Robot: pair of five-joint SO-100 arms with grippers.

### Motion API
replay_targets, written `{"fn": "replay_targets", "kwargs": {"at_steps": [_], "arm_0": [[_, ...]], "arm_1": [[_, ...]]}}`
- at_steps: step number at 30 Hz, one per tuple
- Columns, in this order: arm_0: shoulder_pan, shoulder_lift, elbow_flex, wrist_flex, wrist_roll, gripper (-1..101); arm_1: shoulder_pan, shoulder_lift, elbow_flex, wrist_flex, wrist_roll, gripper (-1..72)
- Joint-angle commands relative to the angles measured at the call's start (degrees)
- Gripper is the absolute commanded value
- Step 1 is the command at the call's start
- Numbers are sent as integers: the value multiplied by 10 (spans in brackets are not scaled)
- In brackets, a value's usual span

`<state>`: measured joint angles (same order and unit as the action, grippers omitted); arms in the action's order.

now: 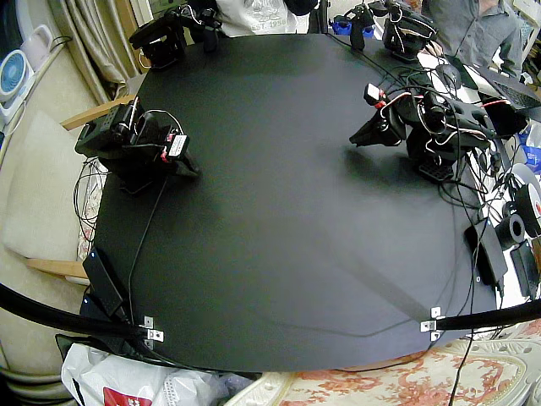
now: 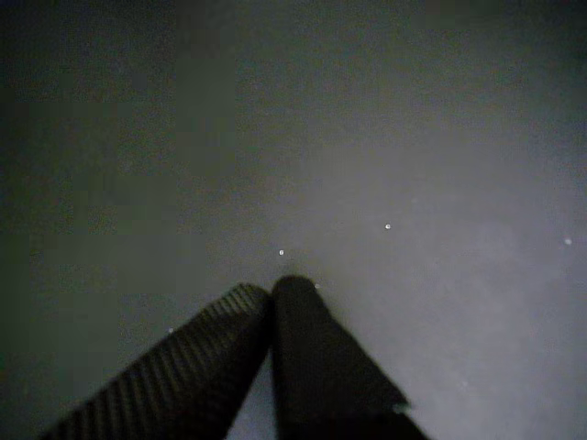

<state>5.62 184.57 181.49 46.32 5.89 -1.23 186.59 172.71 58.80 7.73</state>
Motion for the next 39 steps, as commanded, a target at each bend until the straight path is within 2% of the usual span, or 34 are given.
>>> {"fn": "replay_targets", "kwargs": {"at_steps": [1,20,22,23,24,25,26,27,28,29,31,34,39], "arm_0": [[12,11,8,-7,7,0],[12,11,8,-7,7,0],[12,11,8,-7,7,0],[12,11,8,-7,7,0],[12,11,8,-7,7,0],[12,11,8,-7,7,0],[12,11,8,-7,7,0],[12,11,8,-7,7,0],[12,11,8,-7,7,0],[12,11,8,-7,7,0],[12,11,8,-7,7,0],[13,11,8,-7,7,0],[13,11,8,-7,7,0]], "arm_1": [[-10,9,-5,3,7,-3],[-7,9,-5,3,9,-3],[46,9,-5,8,77,-3],[124,9,-5,35,185,-3],[175,9,-5,64,262,-3],[209,10,-5,69,278,-3],[254,11,-5,82,333,-2],[256,11,-5,161,545,-2],[255,11,-5,182,521,15],[239,11,-5,178,491,-3],[123,10,-37,105,450,-3],[81,-10,-187,162,395,-5],[38,-345,-505,173,279,-5]]}}
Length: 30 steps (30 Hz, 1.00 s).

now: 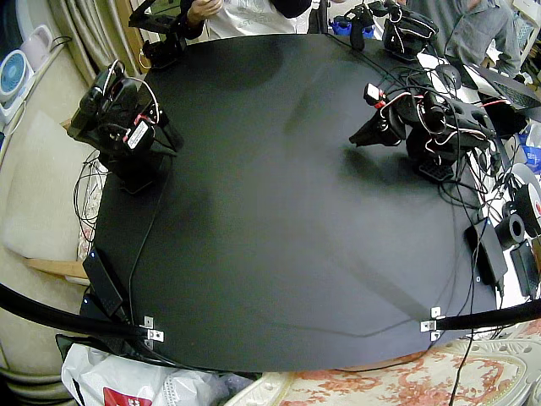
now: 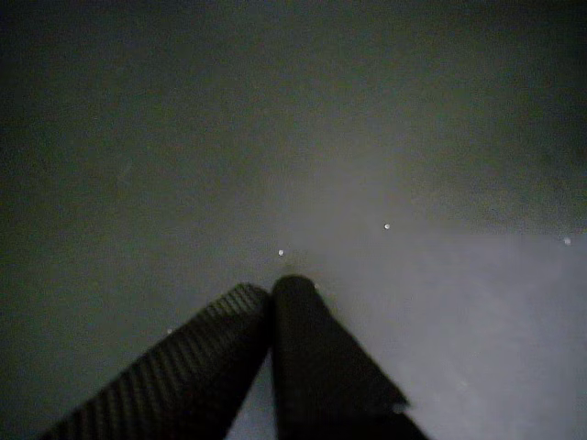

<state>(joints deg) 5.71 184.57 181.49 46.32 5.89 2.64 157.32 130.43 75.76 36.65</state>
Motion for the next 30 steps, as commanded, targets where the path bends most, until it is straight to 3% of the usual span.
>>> {"fn": "replay_targets", "kwargs": {"at_steps": [1,5,6,8,10,12,13,16,17,18,19,30], "arm_0": [[12,11,8,-7,7,0],[12,11,8,-7,7,0],[12,11,8,-7,7,0],[12,11,8,-7,7,0],[12,11,8,-7,7,0],[12,11,8,-7,7,0],[12,11,8,-7,7,0],[12,11,8,-7,7,0],[12,11,8,-7,7,0],[12,11,8,-7,7,0],[12,11,8,-7,7,0],[12,11,8,-7,7,0]], "arm_1": [[-11,-103,-127,4,-26,-5],[-36,-232,-297,29,-99,-5],[-36,-242,-318,13,-143,-5],[-21,-259,-319,-76,-222,-5],[-15,-354,-410,-112,-278,-5],[-23,-430,-447,-246,-361,-5],[-26,-483,-497,-279,-392,-5],[-47,-658,-747,-199,-428,-5],[-66,-782,-939,-144,-455,-5],[-75,-954,-1251,-47,-468,-5],[-76,-1039,-1413,-10,-467,-5],[-324,-1020,-1374,1,-493,-5]]}}
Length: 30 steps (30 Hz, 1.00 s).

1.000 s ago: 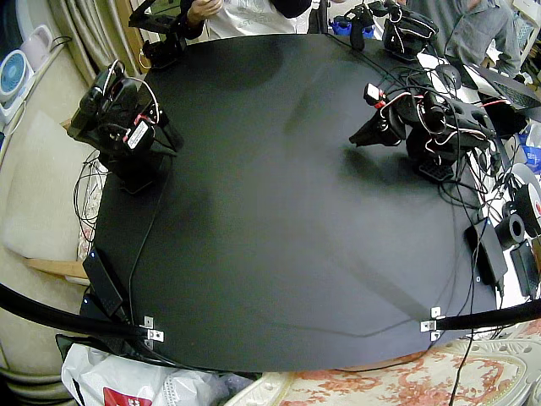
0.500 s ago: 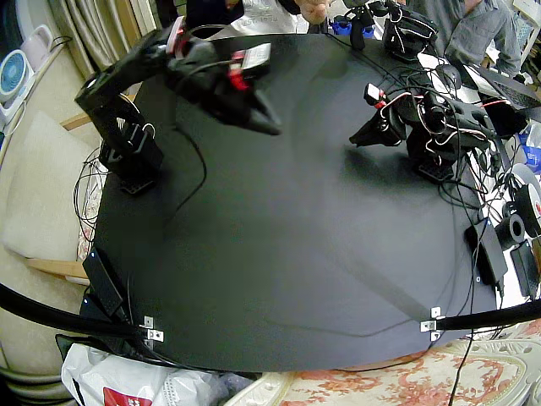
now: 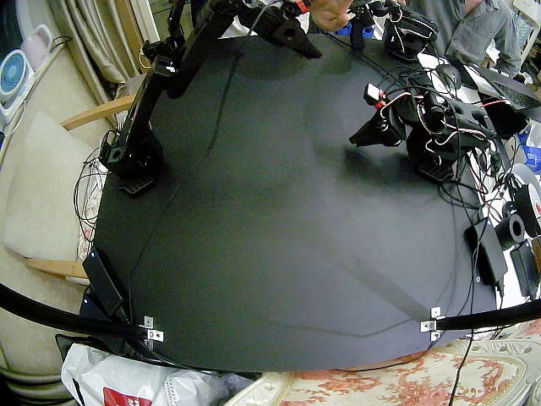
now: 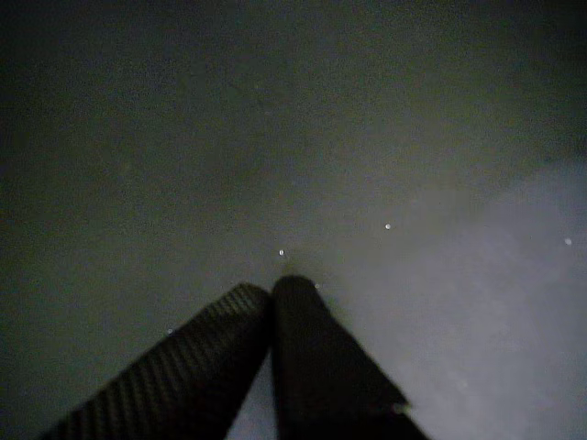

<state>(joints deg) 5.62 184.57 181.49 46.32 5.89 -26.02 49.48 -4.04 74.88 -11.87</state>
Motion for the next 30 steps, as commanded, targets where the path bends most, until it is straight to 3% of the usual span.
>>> {"fn": "replay_targets", "kwargs": {"at_steps": [1,6,10,14,16,17,20,22,24,26,30], "arm_0": [[13,11,8,-7,7,0],[13,11,8,-7,7,0],[13,11,8,-7,7,0],[13,11,8,-7,7,0],[13,11,8,-7,7,0],[13,11,8,-7,7,0],[13,11,8,-7,7,0],[13,11,8,-7,7,0],[13,11,8,-7,7,0],[13,11,8,-7,7,0],[13,11,8,-7,7,0]], "arm_1": [[-63,68,-29,13,-8,-5],[-160,106,-25,11,-6,-5],[-174,133,-12,19,-8,-5],[-126,185,-11,-17,-181,-5],[-127,178,-14,-84,-268,-5],[-141,163,-16,-155,-338,-5],[-153,34,-129,-301,-420,-5],[-151,20,-77,-410,-425,-5],[-123,26,13,-517,-341,-3],[-113,18,17,-525,-306,-3],[-122,28,11,-493,-317,-3]]}}
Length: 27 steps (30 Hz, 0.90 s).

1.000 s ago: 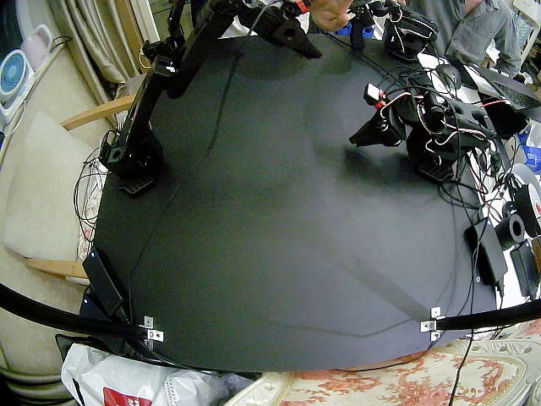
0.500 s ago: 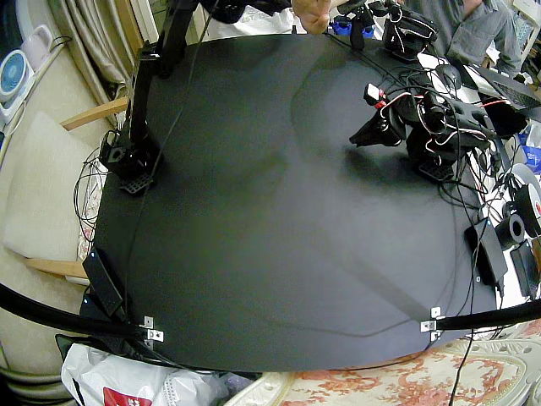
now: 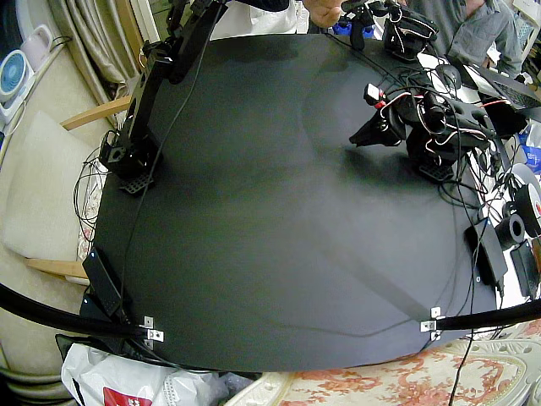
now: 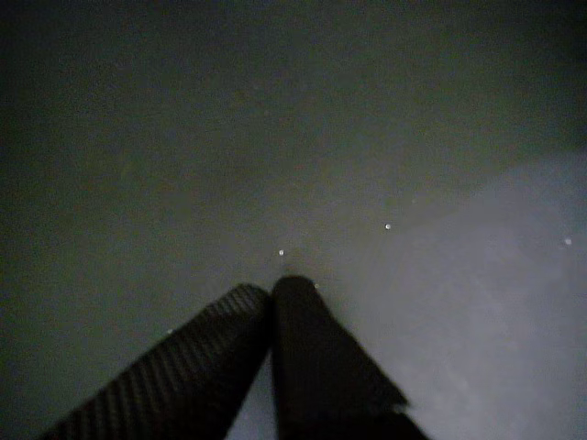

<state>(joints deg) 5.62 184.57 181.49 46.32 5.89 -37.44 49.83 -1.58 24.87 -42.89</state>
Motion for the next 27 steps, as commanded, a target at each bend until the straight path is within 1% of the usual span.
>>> {"fn": "replay_targets", "kwargs": {"at_steps": [1,6,8,11,13,17,18,19,20,21,22,23,25,27], "arm_0": [[13,11,8,-7,7,0],[13,11,8,-7,7,0],[13,11,8,-7,7,0],[13,11,8,-7,7,0],[13,11,8,-7,7,0],[13,11,8,-7,7,0],[13,11,8,-7,7,0],[13,11,8,-7,7,0],[13,11,8,-7,7,0],[13,11,8,-7,7,0],[13,11,8,-7,7,0],[13,11,8,-7,7,0],[13,11,8,-7,7,0],[13,11,8,-7,7,0]], "arm_1": [[-8,25,-17,12,-5,-3],[-10,25,-40,48,-10,-3],[-9,30,-66,96,-10,-3],[-6,66,-64,163,-5,-3],[0,93,-64,204,8,-3],[58,157,-64,297,139,-3],[90,177,-64,336,214,-3],[124,212,-32,372,297,-3],[148,251,20,391,347,-3],[182,295,69,437,414,-3],[218,304,68,511,475,-3],[244,304,66,587,523,-3],[283,302,63,722,584,-3],[315,278,63,835,623,-3]]}}
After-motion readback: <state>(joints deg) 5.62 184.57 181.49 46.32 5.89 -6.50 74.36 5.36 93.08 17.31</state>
